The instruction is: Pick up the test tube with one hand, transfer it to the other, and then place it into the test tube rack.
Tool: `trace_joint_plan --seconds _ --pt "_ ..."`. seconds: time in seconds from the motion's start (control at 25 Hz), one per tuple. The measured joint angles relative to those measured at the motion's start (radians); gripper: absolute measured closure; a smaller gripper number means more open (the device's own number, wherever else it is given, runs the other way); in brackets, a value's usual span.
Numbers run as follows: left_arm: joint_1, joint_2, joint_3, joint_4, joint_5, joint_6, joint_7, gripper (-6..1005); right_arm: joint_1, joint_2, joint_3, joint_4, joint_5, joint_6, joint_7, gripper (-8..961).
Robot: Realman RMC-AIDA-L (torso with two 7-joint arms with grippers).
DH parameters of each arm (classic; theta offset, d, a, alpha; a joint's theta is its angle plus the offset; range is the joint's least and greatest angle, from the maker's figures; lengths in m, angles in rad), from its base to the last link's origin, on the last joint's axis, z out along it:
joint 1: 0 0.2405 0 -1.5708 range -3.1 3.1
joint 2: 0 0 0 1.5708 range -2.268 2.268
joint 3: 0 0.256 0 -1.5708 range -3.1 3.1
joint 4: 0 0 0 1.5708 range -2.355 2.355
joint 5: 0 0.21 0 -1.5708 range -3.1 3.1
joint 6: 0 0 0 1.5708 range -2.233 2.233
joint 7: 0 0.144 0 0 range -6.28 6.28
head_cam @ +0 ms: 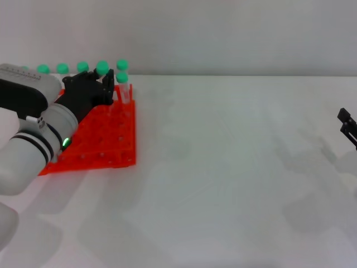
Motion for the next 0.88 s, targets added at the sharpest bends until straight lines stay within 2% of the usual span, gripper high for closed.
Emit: trace_joint_plan --seconds 0.4,0.6,0.64,0.68,0.88 --pt "0.008 -0.006 0.0 0.019 -0.004 0.045 -0.001 776 -0.005 -0.001 0.0 -0.005 0.0 0.009 0.0 306" --pt "0.044 -0.008 0.006 -0.008 0.0 0.036 0.0 751 -0.007 -0.003 0.004 -0.003 0.0 0.01 0.0 305" --pt "0.092 -0.008 0.007 -0.05 0.001 0.024 0.0 726 -0.008 -0.003 0.005 -0.002 0.0 0.01 0.0 305" --pt "0.101 -0.008 0.007 -0.056 0.001 0.022 0.0 701 -0.008 -0.003 0.007 -0.002 0.001 0.01 0.0 305" --pt "0.258 -0.012 -0.001 -0.121 -0.034 -0.079 -0.014 579 -0.009 -0.005 0.02 0.004 0.006 0.002 -0.013 304"
